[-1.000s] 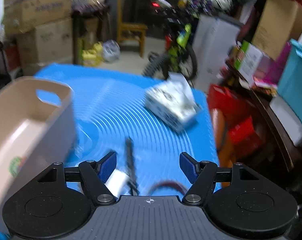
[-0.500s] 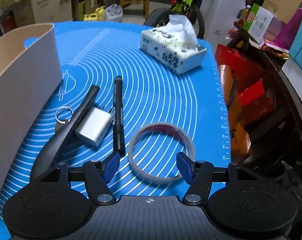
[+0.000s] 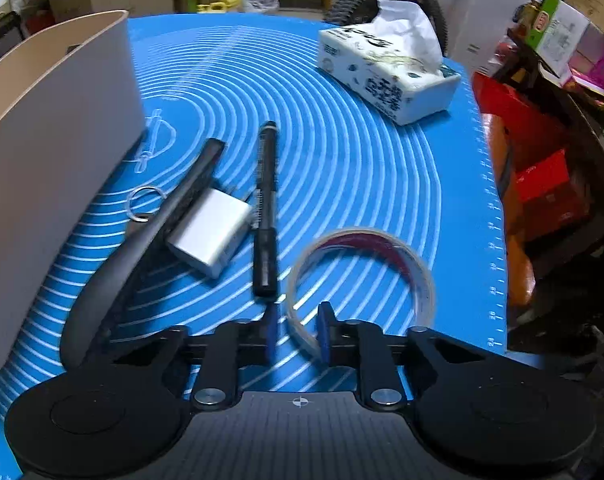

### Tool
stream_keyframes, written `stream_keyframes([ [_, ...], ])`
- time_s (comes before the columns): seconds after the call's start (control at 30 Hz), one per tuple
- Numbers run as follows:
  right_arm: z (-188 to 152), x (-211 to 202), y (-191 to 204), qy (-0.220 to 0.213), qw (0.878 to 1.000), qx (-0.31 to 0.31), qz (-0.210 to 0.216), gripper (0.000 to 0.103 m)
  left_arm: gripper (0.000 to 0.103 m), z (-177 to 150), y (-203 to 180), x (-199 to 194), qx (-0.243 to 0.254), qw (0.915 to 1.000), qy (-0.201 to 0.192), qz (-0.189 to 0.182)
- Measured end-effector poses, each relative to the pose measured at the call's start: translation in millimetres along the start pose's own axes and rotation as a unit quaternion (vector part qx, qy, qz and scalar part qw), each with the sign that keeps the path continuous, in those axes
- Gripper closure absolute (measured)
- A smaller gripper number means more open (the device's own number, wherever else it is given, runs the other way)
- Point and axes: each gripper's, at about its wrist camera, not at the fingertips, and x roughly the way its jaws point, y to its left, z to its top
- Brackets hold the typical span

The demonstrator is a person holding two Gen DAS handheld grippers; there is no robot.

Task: Organize rigid objects
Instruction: 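Move the right gripper back to the clear tape roll, then grasp the clear tape roll rim with the right gripper, then carry the tape roll into the basket and open the right gripper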

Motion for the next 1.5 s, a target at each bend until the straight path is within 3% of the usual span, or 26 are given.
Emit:
stream_keyframes([
  [0.13, -4.2, -2.7, 1.7, -0.008, 1.0, -0.004, -0.004, 0.086, 0.097, 0.0, -0.1, 0.0, 0.0, 1.0, 0.0, 0.0],
  [0.23, -7.5, -7.4, -0.1, -0.02, 0.999, 0.013, -0.029, 0.086, 0.097, 0.0, 0.1, 0.0, 0.0, 1.0, 0.0, 0.0],
  [0.87, 5.3, -69.2, 22.0, -0.116, 0.989, 0.069, -0.055, 0.086, 0.098, -0.1, 0.4, 0.0, -0.001, 1.0, 0.0, -0.001],
  [1.2, 38.3, -120.3, 58.6, -0.192, 0.98, 0.05, -0.029, 0.086, 0.098, -0.1, 0.5, 0.1, 0.0, 1.0, 0.0, 0.001],
  [1.5, 75.9, -128.5, 112.0, -0.228, 0.974, 0.009, 0.015, 0.086, 0.098, -0.2, 0.2, 0.2, 0.0, 1.0, 0.0, 0.001],
])
